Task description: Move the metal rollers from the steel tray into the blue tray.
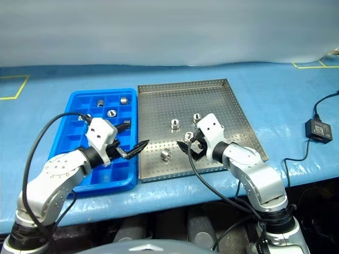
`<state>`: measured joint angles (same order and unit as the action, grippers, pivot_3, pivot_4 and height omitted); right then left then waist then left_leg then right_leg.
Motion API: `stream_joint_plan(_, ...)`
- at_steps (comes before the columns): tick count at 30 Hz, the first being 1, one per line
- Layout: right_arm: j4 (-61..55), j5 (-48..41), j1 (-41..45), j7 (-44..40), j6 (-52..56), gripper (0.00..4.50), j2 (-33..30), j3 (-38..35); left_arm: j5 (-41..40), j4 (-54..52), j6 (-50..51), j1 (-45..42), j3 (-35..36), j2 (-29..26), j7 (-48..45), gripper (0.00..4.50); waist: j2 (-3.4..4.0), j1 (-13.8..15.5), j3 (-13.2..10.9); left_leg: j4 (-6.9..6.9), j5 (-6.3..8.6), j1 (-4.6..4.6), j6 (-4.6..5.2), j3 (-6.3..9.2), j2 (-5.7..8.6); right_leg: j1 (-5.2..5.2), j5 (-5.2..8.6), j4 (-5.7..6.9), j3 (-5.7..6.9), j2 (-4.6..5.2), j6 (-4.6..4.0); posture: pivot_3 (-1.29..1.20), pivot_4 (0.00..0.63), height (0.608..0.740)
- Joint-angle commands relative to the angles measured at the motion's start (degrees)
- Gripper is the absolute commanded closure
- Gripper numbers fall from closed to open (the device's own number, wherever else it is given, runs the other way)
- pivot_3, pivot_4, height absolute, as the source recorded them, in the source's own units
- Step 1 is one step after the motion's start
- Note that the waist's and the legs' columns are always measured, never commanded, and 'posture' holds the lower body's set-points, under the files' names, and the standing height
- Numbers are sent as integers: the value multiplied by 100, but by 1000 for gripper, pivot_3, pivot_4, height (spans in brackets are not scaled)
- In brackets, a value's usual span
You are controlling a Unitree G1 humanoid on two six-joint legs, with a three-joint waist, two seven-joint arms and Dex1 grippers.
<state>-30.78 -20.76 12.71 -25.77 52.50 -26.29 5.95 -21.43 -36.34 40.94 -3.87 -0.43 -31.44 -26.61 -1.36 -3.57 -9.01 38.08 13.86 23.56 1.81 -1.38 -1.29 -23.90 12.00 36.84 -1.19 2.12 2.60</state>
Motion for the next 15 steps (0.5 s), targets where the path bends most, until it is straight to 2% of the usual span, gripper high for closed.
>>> stream_joint_plan(1, -100, -4, 73, -17, -181, 0, -6, -63, -49, -304, -38, 18, 138, -2, 33, 36, 0, -1, 0, 0, 0, 0, 0, 0, 0, 0, 0, 0, 0, 0, 0, -100, 150, 740)
stream_joint_plan(15, -8, 61, 178, -26, -255, 0, -89, -75, -52, -357, -36, 47, 169, 2, 90, 36, 0, 14, 0, -1, 0, 0, 0, 1, 0, 0, -2, 0, 0, 0, -3, -88, 150, 740)
